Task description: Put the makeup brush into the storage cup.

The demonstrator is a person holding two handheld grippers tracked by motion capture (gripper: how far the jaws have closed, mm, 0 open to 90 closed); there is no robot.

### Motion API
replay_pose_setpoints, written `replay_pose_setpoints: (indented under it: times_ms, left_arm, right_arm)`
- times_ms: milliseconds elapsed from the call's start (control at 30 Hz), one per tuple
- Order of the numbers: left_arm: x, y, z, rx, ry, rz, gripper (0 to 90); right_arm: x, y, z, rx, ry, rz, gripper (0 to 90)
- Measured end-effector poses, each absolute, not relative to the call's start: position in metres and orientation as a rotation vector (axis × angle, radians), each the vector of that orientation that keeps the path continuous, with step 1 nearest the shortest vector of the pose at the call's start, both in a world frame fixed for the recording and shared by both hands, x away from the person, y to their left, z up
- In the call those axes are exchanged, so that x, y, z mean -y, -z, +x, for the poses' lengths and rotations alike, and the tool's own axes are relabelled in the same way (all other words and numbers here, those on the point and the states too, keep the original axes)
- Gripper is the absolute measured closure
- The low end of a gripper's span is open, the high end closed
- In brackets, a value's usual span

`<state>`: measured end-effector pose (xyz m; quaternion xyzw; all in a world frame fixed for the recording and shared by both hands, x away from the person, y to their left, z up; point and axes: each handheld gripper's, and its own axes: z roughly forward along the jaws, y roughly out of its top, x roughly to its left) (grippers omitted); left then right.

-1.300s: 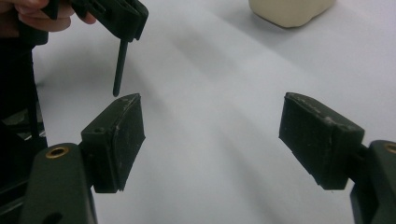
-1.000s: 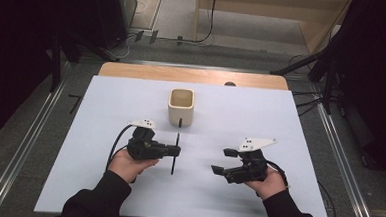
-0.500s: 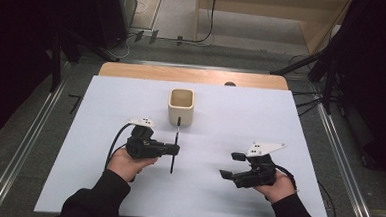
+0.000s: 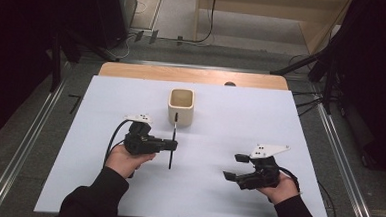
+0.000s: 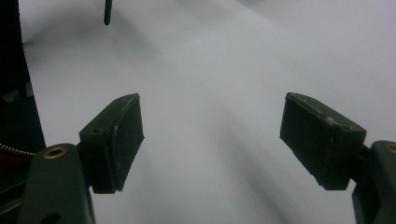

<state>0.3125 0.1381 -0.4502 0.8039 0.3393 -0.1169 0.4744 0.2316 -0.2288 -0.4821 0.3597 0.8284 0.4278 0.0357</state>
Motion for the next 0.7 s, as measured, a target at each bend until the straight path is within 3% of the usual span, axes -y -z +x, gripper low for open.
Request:
replay_pose_setpoints:
  times_ms: [700]
  left_arm:
    - [-0.126,0.436,0.336,-0.799,0.237,1.981,84.8]
  right_arm:
    - [0.224,0.485,0.236,-2.551,-1.302,1.125,22.4]
